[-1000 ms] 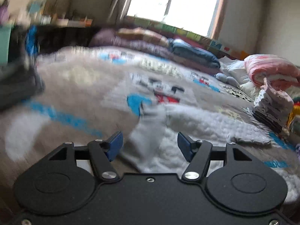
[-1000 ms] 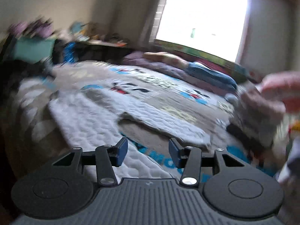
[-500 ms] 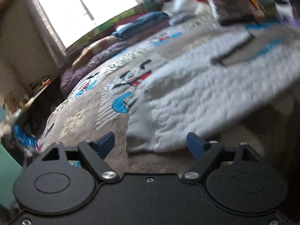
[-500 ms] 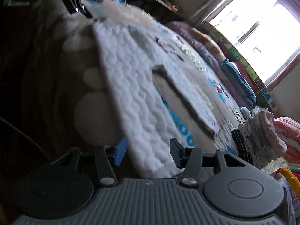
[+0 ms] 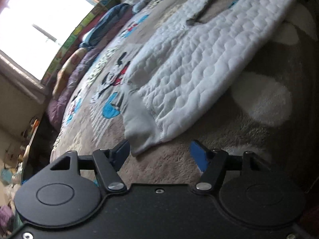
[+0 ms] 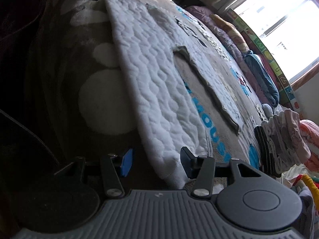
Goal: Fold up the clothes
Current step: 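Grasp the quilted garment edge with both grippers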
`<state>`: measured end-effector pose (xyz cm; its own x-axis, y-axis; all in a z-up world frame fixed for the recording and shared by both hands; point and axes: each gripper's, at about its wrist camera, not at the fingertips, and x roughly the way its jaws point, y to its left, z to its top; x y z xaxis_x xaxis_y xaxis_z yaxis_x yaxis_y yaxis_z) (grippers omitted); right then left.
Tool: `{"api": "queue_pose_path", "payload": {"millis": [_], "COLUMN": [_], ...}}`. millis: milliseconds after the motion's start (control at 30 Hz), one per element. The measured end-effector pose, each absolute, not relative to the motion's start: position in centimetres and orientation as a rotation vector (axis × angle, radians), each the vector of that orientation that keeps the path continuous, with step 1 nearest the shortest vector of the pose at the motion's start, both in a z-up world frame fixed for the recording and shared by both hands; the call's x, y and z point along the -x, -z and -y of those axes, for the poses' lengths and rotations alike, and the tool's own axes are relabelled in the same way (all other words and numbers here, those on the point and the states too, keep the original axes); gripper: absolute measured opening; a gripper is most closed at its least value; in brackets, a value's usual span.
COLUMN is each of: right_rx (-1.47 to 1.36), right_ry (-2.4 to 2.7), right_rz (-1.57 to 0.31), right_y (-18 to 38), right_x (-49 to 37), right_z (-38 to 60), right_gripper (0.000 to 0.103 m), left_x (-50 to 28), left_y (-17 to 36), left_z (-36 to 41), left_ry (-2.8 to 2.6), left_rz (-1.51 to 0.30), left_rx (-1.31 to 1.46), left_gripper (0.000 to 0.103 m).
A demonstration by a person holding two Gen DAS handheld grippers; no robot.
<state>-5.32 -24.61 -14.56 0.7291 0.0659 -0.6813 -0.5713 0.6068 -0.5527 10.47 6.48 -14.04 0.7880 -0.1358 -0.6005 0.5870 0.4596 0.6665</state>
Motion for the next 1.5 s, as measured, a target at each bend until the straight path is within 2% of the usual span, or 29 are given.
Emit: {"api": "queue_pose_path", "payload": {"millis": [67,133,167,200,300,367,400,433,467,700,933,1200,1500], "right_rx": [0.843,0.817,0.802,0.782,0.724,0.694,0.679,0.664,0.649,0.558,0.570,0.443,0.299], "right_ry": [-0.398,-0.396,-0.397,-0.394,-0.383,-0.363,-0.352,-0.342,-0.332,-0.270,-0.260,-0.279,-0.334], "right_rz": [-0.668,-0.665,-0.664,-0.658,-0.637,-0.602,-0.585,-0.567,-0.549,-0.445,-0.427,-0.495,-0.630], "right_y": [14.8,14.6,14.5,14.2,13.4,12.3,11.7,11.2,10.6,6.9,5.3,4.9,5.6], "right_x": [5.1,4.7,4.5,4.4,4.1,3.4,3.1,2.8,2.5,-0.3,-6.4,-13.3,-19.6], "right_z": [24.6,24.8,25.0,25.3,26.1,26.8,27.2,27.6,27.9,30.5,31.7,34.4,36.6], "right_gripper": [0.048,0.033,0.029,0.024,0.015,0.013,0.012,0.011,0.011,0.010,0.009,0.009,0.009], "left_x": [-10.9,-11.2,-11.4,-11.5,-11.7,-11.9,-11.9,-12.1,-12.3,-15.1,-19.1,-23.8,-28.1], "left_y": [14.4,14.7,14.8,14.9,14.9,14.7,14.4,14.0,13.5,10.2,9.4,8.6,10.2], "left_z": [-6.3,-6.2,-6.2,-6.1,-5.9,-5.8,-5.8,-5.9,-6.0,-6.0,-4.6,-3.3,-2.6], "left_ry": [0.486,0.503,0.509,0.515,0.496,0.463,0.452,0.441,0.429,0.364,0.303,0.278,0.293], "left_rz": [-0.502,-0.494,-0.487,-0.478,-0.445,-0.421,-0.413,-0.407,-0.402,-0.374,-0.370,-0.365,-0.391], "left_rx": [-1.033,-1.063,-1.066,-1.066,-1.056,-1.036,-1.009,-0.967,-0.922,-0.638,-0.518,-0.450,-0.445], "left_gripper": [0.063,0.062,0.061,0.056,0.035,0.033,0.026,0.012,0.010,0.008,0.007,0.006,0.006]}}
